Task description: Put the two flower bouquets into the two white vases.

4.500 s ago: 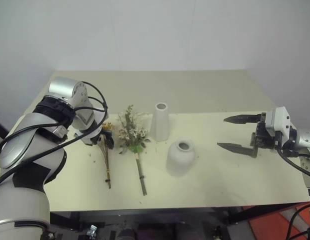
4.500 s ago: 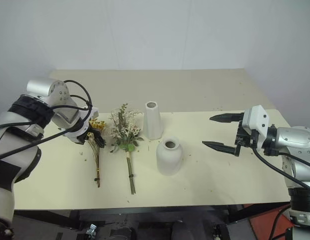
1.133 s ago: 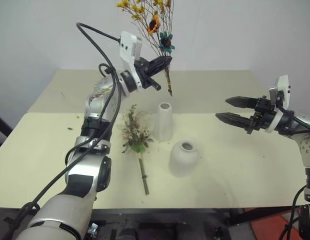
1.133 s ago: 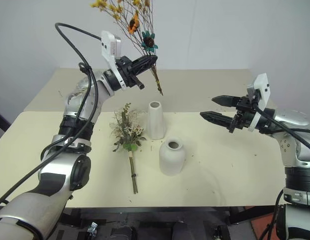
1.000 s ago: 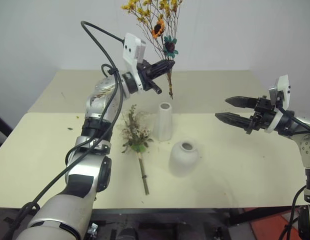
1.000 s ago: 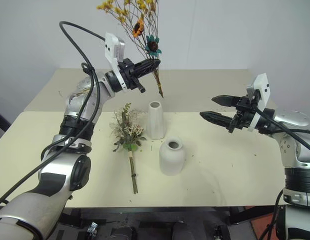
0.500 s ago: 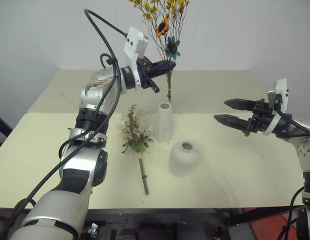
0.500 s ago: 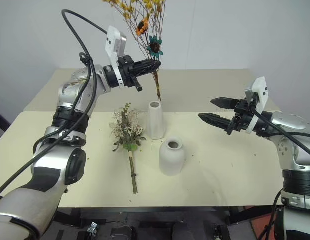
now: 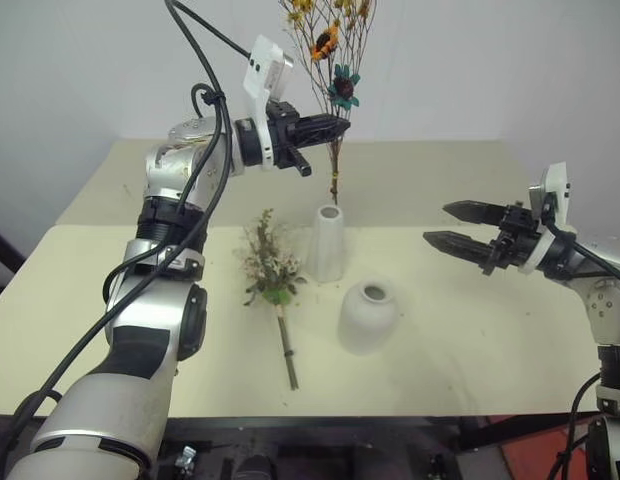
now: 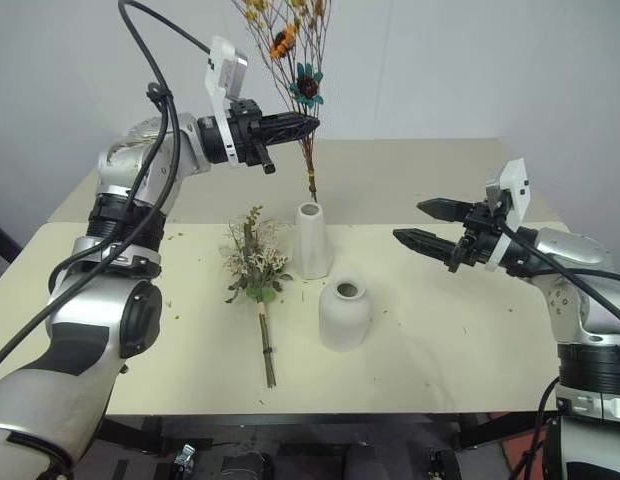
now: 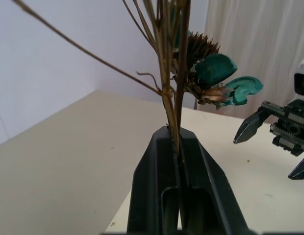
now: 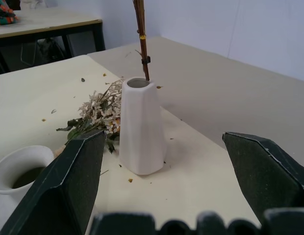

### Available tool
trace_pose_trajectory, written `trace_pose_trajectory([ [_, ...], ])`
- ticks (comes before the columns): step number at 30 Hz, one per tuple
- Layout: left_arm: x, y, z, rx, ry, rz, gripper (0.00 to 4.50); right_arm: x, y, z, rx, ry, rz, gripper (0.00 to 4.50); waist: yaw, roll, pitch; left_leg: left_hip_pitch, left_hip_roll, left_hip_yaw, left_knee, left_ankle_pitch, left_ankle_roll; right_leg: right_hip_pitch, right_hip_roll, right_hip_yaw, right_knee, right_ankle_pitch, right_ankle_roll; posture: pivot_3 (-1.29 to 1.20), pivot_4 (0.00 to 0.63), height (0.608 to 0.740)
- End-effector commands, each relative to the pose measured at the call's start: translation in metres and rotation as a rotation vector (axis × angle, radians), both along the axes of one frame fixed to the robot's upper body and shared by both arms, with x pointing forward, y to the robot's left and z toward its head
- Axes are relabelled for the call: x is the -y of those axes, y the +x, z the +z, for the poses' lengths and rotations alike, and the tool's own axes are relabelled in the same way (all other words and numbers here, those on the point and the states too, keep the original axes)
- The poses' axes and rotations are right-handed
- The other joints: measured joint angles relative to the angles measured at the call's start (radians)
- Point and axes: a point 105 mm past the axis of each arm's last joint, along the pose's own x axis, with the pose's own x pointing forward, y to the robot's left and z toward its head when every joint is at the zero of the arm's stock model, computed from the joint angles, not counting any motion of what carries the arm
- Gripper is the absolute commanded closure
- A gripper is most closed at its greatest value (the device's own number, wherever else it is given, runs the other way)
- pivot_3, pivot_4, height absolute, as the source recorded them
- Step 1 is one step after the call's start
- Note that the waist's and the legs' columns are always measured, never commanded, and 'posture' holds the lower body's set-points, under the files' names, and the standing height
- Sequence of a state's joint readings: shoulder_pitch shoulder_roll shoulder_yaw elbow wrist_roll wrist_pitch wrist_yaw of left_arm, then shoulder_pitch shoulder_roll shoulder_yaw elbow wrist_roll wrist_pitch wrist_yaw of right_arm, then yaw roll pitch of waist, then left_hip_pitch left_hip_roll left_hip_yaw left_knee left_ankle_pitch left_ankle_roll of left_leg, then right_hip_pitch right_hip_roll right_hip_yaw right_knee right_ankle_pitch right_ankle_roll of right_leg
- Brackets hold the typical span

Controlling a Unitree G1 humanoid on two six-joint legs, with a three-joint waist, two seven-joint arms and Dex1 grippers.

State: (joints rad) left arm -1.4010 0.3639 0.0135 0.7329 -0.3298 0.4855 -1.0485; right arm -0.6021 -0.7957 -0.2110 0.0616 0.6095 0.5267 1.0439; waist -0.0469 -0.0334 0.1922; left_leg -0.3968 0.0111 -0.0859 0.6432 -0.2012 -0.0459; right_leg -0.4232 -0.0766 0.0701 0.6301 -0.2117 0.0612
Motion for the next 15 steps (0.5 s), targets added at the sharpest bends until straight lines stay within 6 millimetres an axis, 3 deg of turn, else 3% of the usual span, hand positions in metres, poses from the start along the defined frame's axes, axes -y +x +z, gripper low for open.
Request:
trace_pose_trajectory([
  [1, 0.001, -0.005, 0.008, 0.044, 0.018, -0.008, 4.48, 0.002, -0.006, 0.016, 0.083, 0.008, -0.003, 0.0, 0.0, 0.0, 0.0, 0.0, 0.0, 0.0, 0.0, 0.0, 0.0, 0.0, 0.0, 0.0, 0.0, 0.0, 0.0, 0.0, 0.15, 0.74],
  [15, 0.005, -0.004, -0.019, -0.01, 0.068, -0.016, 4.48, 0.003, -0.008, 0.014, 0.08, 0.01, -0.007, 0.0, 0.0, 0.0, 0.0, 0.0, 0.0, 0.0, 0.0, 0.0, 0.0, 0.0, 0.0, 0.0, 0.0, 0.0, 0.0, 0.0, 0.15, 0.74],
])
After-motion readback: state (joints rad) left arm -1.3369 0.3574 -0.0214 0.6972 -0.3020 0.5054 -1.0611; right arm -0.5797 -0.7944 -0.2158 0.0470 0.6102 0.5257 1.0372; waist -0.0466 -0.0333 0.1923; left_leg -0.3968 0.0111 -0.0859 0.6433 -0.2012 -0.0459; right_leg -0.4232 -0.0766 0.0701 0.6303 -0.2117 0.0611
